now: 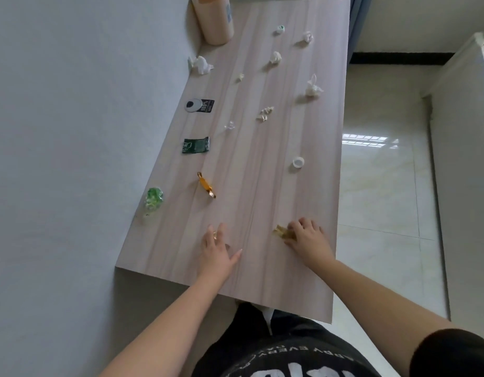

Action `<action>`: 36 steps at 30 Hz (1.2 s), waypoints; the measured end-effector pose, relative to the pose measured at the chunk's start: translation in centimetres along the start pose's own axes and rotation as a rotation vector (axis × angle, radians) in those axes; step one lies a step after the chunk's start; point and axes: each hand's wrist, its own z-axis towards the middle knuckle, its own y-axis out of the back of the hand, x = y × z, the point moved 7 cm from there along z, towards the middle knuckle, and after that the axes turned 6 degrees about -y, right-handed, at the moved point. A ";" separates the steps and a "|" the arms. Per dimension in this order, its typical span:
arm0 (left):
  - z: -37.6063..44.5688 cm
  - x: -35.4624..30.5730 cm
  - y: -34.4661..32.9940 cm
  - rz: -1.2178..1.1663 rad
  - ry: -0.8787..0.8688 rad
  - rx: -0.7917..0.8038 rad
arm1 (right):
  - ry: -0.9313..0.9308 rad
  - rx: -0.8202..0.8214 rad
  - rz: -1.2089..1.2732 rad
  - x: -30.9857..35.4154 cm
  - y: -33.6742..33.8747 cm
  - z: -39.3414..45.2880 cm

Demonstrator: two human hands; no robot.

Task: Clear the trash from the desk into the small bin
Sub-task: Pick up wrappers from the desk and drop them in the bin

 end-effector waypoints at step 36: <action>-1.7 3.3 2.3 -0.009 -0.114 -0.052 | -0.296 0.233 1.115 5.6 3.4 -0.1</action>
